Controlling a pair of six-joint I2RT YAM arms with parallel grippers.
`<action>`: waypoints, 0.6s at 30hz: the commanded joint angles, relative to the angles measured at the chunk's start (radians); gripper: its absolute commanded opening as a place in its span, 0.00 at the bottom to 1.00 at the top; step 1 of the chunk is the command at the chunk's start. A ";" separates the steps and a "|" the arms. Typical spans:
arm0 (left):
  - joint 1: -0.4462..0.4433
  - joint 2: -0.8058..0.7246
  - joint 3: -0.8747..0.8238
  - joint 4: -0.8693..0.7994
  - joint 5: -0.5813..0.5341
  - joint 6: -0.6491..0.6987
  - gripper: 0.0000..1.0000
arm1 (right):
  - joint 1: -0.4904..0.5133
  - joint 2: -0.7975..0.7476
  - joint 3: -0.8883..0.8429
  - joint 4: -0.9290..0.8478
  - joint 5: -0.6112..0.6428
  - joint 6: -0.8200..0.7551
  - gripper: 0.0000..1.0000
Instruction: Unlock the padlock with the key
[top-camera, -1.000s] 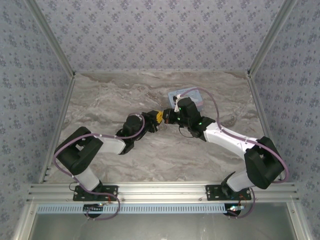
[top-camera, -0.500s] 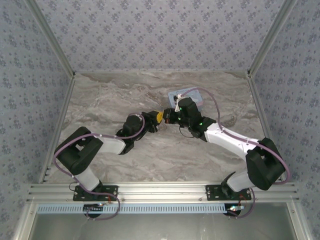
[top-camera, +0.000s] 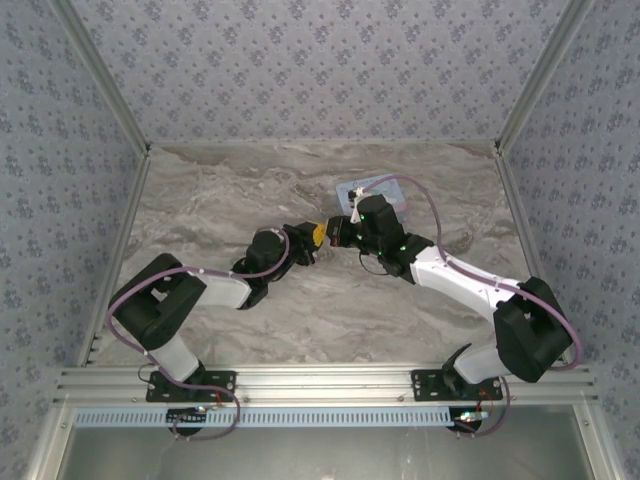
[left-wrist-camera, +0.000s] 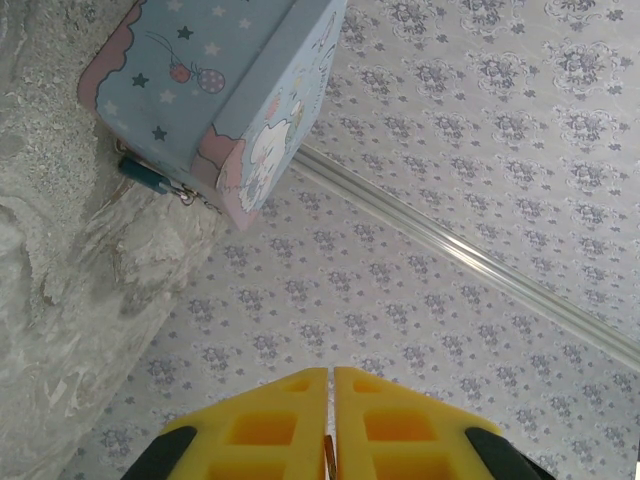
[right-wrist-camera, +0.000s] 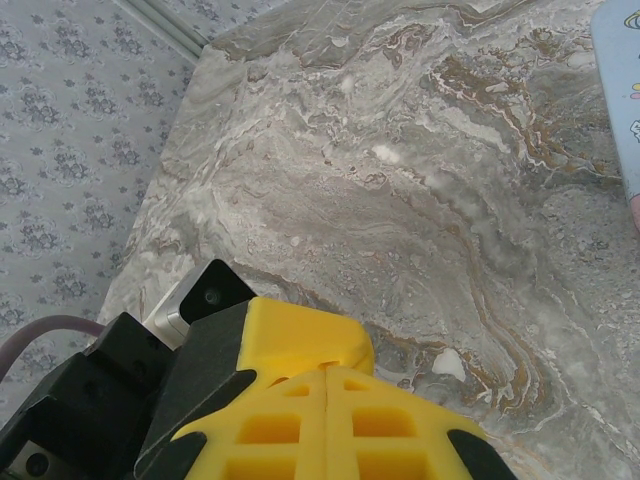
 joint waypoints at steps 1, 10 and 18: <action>-0.007 0.004 -0.001 0.029 -0.014 -0.203 0.05 | -0.004 -0.018 -0.011 -0.008 0.010 0.015 0.00; 0.043 -0.016 0.062 -0.022 0.071 0.077 0.00 | -0.103 -0.073 -0.078 0.079 -0.165 0.022 0.17; 0.075 -0.113 0.228 -0.345 0.167 0.633 0.00 | -0.241 -0.156 -0.155 0.189 -0.378 -0.009 0.49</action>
